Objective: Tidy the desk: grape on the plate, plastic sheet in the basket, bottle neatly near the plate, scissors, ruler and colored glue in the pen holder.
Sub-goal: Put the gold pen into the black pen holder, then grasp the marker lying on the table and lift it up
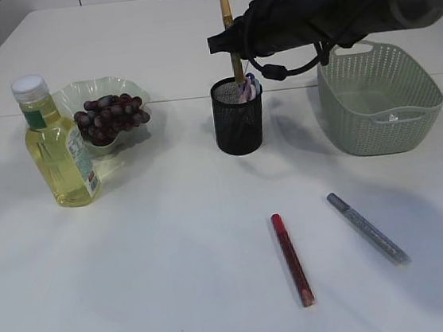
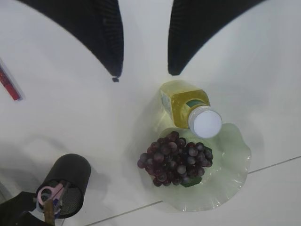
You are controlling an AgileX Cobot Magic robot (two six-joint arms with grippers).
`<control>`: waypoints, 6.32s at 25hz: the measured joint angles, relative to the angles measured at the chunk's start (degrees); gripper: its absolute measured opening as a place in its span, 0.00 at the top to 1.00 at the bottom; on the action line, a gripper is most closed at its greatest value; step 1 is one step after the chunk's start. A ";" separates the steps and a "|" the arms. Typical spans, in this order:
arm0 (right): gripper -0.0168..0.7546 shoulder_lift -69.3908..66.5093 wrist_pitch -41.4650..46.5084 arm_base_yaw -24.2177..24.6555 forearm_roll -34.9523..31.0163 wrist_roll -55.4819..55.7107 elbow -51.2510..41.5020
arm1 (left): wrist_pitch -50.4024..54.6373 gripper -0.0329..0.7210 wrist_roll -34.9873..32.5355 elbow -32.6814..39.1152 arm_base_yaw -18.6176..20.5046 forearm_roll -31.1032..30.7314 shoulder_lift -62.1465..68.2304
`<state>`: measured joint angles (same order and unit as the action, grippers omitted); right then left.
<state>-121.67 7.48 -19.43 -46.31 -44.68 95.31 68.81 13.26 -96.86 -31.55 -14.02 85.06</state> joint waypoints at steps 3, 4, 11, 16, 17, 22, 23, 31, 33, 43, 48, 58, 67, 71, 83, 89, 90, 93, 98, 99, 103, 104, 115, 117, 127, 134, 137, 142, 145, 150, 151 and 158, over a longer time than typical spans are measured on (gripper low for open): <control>0.90 -0.50 0.00 0.00 -0.11 0.00 0.11 | -0.12 0.64 0.00 0.00 0.00 0.00 0.00; 0.90 -0.66 0.00 0.00 -0.11 0.00 0.11 | -0.21 0.64 0.00 0.00 0.00 0.00 0.00; 0.90 -2.04 -0.11 0.00 -0.68 0.00 1.26 | -0.21 0.64 0.00 0.00 0.00 -0.14 0.09; 0.89 -4.57 -0.11 -0.74 -1.22 0.00 3.65 | -0.24 0.64 0.00 0.00 0.00 -0.17 0.09; 0.89 -5.00 -0.11 -1.02 -1.22 0.00 4.05 | -0.24 0.64 0.00 0.00 0.00 -0.17 0.09; 0.88 -5.50 -0.34 -1.74 -1.35 -0.26 4.43 | -0.24 0.64 0.00 0.00 0.00 -0.17 0.09; 0.88 -5.50 -0.59 -1.74 -1.35 -0.24 4.43 | -0.24 0.64 0.00 0.00 0.00 -0.17 0.09; 0.86 -5.59 -1.19 -1.74 -1.47 -0.73 4.43 | -0.24 0.64 0.00 0.00 0.00 -0.31 0.09; 0.85 -5.87 -1.31 -1.74 -1.47 -0.82 4.43 | -0.24 0.64 0.00 0.00 0.00 -0.40 0.09; 0.78 -6.10 -1.31 -1.74 -1.47 -0.93 4.52 | -0.13 0.64 0.00 0.00 0.00 -0.40 0.09; 0.75 -6.10 -1.31 -1.74 -1.47 -0.93 4.52 | -0.05 0.64 0.00 0.00 0.00 -0.40 0.09; 0.73 -6.10 -0.75 -1.74 -1.47 -0.93 4.52 | -0.01 0.64 0.00 0.00 0.00 -1.41 0.09; 0.67 -1.34 5.54 -1.74 -1.47 -0.93 4.52 | -0.01 0.64 0.00 0.00 0.00 -2.30 0.09; 0.45 2.71 9.11 -1.74 -1.26 -0.93 4.52 | -0.01 0.64 0.00 0.00 0.00 -2.38 0.09; 0.30 7.73 35.37 0.89 6.96 5.54 4.52 | 0.10 0.64 0.00 0.00 0.00 -2.70 0.09; 0.30 7.73 51.53 2.64 23.21 20.11 4.52 | 0.21 0.64 0.00 0.00 0.00 -2.79 0.09; 0.30 7.73 53.57 2.64 25.44 22.56 4.52 | 0.21 0.64 0.00 0.00 0.00 -2.79 0.09; 0.31 7.73 60.13 2.64 30.92 27.72 4.52 | 0.21 0.64 0.00 0.00 0.00 -2.79 0.09; 0.31 7.73 62.34 2.64 37.29 31.97 4.52 | 0.23 0.64 0.00 0.00 0.00 -2.79 0.09; 0.31 7.73 62.46 2.64 37.93 32.25 4.52 | 0.23 0.64 0.00 0.00 0.00 -2.79 0.09; 0.31 7.73 62.46 2.64 39.01 33.13 4.52 | 0.23 0.64 0.00 0.00 0.00 -2.79 0.09; 0.31 7.73 62.46 2.64 39.28 33.24 4.52 | 0.23 0.64 0.00 0.00 0.00 -2.79 0.09; 0.31 8.17 62.46 2.64 42.56 35.30 -6.72 | 0.23 0.64 0.00 0.00 0.00 -2.79 0.09; 0.31 8.17 62.46 2.64 43.69 35.30 -8.80 | 0.23 0.64 0.00 0.00 0.00 -2.79 0.09; 0.31 8.27 62.27 2.64 45.84 34.14 -11.55 | 0.23 0.64 0.00 0.00 0.00 -2.79 2.04; 0.31 7.47 62.02 2.64 45.84 33.76 -11.55 | 0.23 0.64 0.00 0.00 0.00 -2.79 2.05; 0.31 5.15 61.65 2.64 45.84 33.63 -11.55 | 0.23 0.64 0.00 0.00 0.00 -2.79 2.05; 0.31 2.27 60.62 2.64 45.84 33.63 -11.55 | 0.67 0.64 0.00 0.00 0.00 -3.31 2.05; 0.31 0.83 59.60 2.64 45.84 33.63 -11.55 | 0.79 0.64 0.00 0.00 0.00 -3.90 2.05; 0.31 -0.17 57.57 2.64 45.84 33.63 -11.55 | 0.79 0.64 0.00 0.00 0.00 -4.02 2.05; 0.31 -0.17 57.16 2.64 45.84 33.63 -11.55 | 0.79 0.64 0.00 0.00 0.00 -4.06 2.05; 0.31 -0.17 55.68 2.64 45.84 33.63 -11.55 | 0.79 0.64 0.00 0.00 0.00 -4.41 2.05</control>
<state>-121.84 63.16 -16.79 -0.48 -11.04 83.76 69.59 13.26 -96.86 -31.55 -18.43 87.10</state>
